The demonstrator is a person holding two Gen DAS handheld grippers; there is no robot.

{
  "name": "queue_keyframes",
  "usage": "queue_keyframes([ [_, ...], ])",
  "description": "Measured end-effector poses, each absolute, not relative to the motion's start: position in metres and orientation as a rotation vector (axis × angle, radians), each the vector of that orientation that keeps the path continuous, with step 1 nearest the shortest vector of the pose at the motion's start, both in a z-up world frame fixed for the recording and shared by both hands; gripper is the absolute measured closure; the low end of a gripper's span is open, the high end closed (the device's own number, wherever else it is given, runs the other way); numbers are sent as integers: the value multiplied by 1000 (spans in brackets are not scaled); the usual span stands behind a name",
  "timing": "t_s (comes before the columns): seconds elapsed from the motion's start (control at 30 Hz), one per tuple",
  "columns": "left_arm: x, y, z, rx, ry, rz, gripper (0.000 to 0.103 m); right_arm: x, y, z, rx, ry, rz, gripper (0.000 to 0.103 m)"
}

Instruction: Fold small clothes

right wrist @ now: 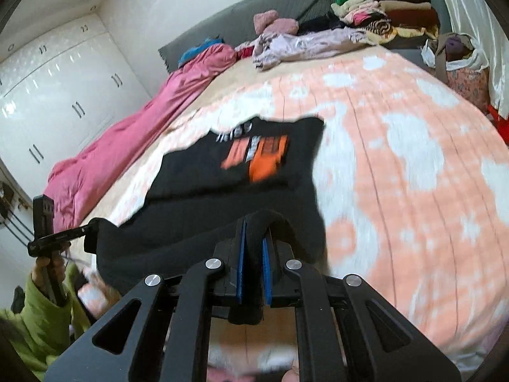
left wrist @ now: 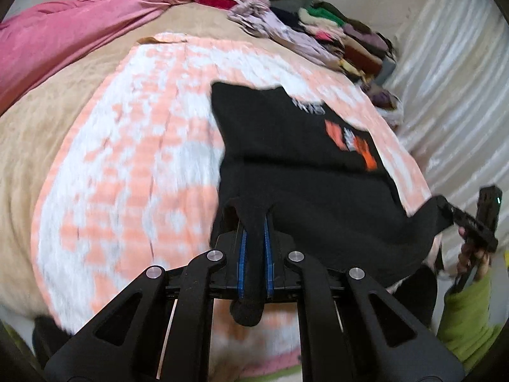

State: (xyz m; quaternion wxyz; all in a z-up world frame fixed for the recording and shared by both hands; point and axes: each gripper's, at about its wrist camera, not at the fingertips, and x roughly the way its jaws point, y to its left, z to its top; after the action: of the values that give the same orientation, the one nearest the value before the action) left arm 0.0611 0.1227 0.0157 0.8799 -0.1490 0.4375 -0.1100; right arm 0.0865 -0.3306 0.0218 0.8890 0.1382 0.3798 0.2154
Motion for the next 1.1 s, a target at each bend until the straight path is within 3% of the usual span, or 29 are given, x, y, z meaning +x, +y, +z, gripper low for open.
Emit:
queue_keyframes([
  [0.57, 186, 140, 13, -459, 905, -129, 100, 216, -334, 17, 368, 802, 340, 95],
  [0.93, 223, 141, -31, -473, 979, -57, 97, 272, -325, -46, 379, 929, 216, 94],
  [1.03, 224, 141, -34, -471, 971, -58, 97, 267, -329, -49, 410, 902, 229, 91],
  [1.07, 225, 141, -34, -474, 968, -61, 95, 265, -331, -48, 416, 893, 234, 86],
  [1.1, 224, 142, -33, -484, 954, -69, 88, 263, -332, -48, 419, 881, 244, 83],
])
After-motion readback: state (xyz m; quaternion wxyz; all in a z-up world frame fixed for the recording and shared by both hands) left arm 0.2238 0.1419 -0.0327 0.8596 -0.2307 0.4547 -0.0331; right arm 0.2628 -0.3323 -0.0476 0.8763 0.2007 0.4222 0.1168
